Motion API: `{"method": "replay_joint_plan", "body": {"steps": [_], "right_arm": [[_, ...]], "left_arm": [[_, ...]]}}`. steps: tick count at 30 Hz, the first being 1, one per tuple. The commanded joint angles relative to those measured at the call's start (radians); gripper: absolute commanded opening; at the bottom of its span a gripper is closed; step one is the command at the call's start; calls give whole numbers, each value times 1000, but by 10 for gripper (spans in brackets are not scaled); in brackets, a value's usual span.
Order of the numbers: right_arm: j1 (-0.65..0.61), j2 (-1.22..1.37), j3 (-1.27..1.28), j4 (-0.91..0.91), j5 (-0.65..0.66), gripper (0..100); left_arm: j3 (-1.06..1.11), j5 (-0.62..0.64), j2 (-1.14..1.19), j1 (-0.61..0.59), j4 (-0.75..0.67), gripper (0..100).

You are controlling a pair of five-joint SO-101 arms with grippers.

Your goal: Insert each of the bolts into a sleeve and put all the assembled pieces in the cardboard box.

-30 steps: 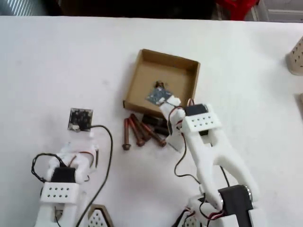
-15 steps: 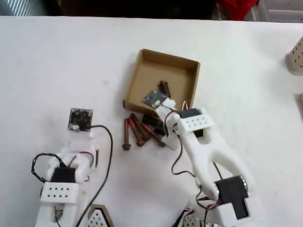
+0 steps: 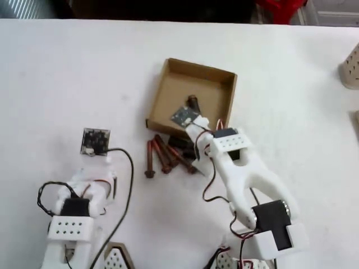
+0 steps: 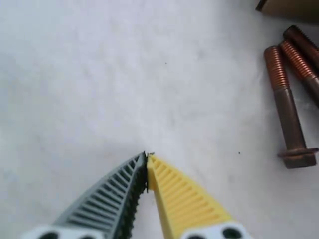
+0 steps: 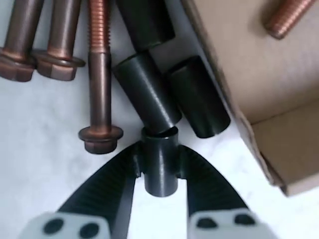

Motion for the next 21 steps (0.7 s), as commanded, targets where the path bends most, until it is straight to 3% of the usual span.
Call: {"method": "replay_joint_plan", "body": {"steps": [1,5,9,14,21], "right_arm": [[51,-28,3,18,0,17],[105,-171,83,35,-6,17],[156,-306,207,39,-100,17],[214,-389,298,39,-104,16],[209,-346,295,31,-104,16]], "left_arm": [[-3,-9,-13,-10,-34,24],[-11,-9,-13,-10,-26,23],[-49,3,-13,-10,5,24],[-149,216,-7,1,64,24],[-377,282,-5,246,284,24]]}}
